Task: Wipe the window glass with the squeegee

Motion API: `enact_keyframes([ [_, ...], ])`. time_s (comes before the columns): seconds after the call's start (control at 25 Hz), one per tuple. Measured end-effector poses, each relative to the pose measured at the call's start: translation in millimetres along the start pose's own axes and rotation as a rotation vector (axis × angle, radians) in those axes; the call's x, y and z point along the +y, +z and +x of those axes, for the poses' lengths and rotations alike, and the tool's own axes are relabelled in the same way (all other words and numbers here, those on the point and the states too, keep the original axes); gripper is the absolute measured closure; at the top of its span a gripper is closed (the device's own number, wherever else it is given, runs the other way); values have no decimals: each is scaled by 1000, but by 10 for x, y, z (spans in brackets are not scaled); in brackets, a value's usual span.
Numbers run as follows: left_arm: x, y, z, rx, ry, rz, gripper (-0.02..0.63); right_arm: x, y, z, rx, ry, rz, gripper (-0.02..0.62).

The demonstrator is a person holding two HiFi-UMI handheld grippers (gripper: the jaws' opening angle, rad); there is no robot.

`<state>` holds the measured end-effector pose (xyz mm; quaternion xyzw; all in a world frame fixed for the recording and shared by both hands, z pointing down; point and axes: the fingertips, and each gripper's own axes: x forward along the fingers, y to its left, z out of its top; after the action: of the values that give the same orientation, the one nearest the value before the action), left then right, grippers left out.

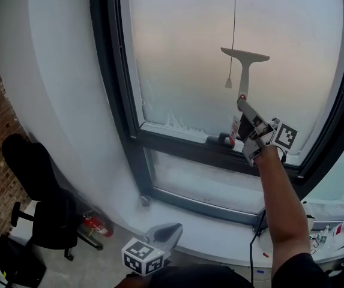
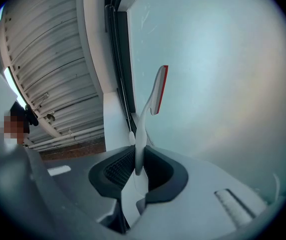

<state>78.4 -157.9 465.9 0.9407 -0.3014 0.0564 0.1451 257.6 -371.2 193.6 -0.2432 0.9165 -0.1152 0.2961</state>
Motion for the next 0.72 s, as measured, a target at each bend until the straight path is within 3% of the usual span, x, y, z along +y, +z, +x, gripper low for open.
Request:
enact_keyframes([
  [0.72, 111, -151, -589, 66, -75, 23, 606, -130, -742, -490, -34, -140, 132, 515],
])
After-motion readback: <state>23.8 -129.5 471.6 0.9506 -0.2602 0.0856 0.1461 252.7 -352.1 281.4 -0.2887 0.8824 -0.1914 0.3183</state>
